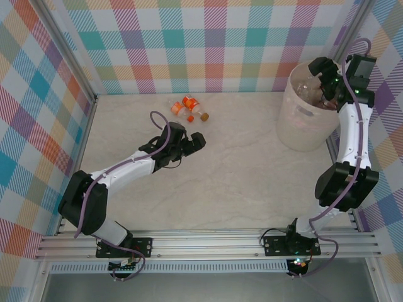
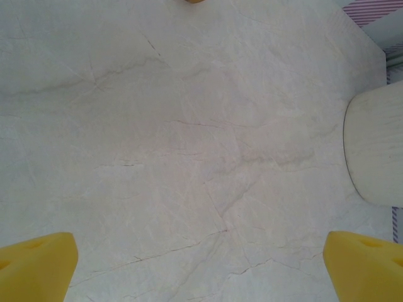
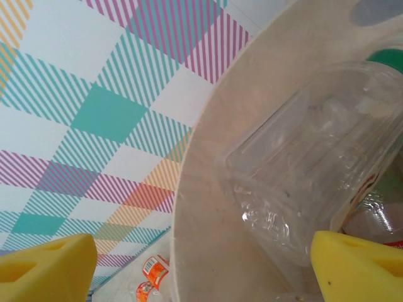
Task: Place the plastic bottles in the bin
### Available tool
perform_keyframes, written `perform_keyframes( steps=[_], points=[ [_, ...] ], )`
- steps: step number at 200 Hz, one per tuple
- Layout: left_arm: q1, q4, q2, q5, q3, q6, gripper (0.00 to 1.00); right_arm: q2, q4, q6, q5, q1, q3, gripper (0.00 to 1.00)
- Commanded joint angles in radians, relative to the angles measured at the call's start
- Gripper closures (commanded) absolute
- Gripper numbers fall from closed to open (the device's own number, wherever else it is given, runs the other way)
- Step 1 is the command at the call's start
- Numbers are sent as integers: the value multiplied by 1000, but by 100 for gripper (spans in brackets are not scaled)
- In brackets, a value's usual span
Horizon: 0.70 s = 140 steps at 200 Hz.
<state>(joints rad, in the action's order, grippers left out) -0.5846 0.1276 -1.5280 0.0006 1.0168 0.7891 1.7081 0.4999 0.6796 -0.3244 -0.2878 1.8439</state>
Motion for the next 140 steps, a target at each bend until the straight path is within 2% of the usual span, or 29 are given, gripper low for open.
perform_keyframes(
  steps=[1,70,100,110,114,140],
  points=[
    [9,-3,-15,12,13,-5,0,-41,-42,-25,-60,2,-6,12],
    [9,6,-3,1,7,-4,0,11,-43,-29,-111,1,44,11],
    [9,11,0,-2,6,-4,0,-7,-45,-30,-25,1,-2,7],
    [9,18,0,-8,7,-3,0,-18,-45,-38,2,0,-22,3],
    [9,21,2,-9,9,-4,0,-24,-48,-44,5,1,-31,0],
    [10,36,6,-26,15,-10,0,-58,-64,-66,-12,1,-65,0]
  ],
)
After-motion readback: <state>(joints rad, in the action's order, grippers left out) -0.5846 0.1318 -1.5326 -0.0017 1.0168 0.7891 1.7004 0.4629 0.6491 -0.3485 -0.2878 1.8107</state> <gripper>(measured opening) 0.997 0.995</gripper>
